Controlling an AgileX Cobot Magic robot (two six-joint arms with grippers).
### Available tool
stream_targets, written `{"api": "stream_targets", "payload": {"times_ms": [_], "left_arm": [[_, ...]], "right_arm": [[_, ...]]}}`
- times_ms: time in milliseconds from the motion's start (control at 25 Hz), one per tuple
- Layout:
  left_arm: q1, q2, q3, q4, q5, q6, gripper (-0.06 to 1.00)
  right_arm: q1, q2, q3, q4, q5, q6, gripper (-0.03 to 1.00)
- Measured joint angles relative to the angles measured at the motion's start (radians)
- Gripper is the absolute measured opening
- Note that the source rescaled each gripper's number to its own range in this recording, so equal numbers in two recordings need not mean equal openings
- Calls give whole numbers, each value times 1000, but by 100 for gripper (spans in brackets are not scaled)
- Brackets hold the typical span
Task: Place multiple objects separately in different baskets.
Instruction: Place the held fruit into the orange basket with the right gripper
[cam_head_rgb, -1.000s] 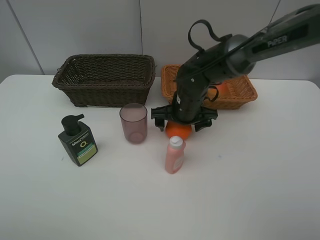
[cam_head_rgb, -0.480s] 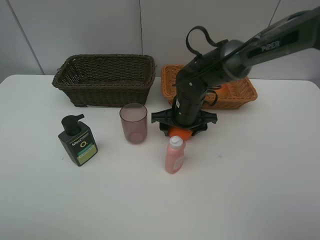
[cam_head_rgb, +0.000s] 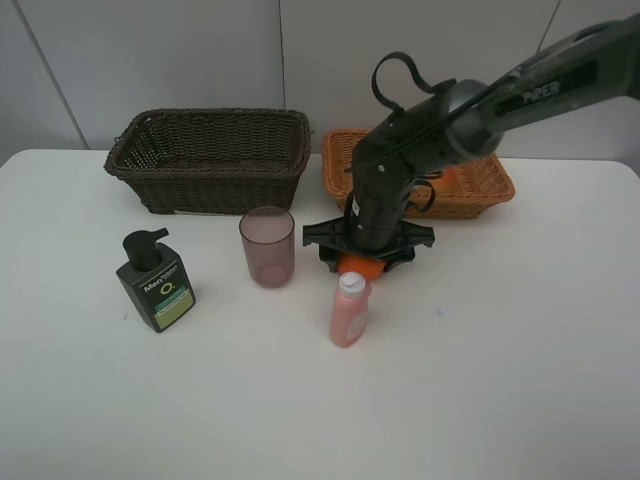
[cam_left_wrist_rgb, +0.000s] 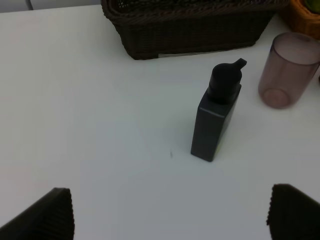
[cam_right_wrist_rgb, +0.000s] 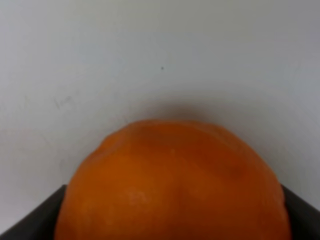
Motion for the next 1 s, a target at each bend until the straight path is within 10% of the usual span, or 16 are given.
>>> {"api": "stream_targets", "payload": {"times_ms": [400,1000], "left_arm": [[0,0,0,0,0,0,100],[0,0,0,0,0,0,100]], "right_arm": [[3,-57,0,8,43,-32,62],[-112,-226,-72,174,270,-535,62]]}}
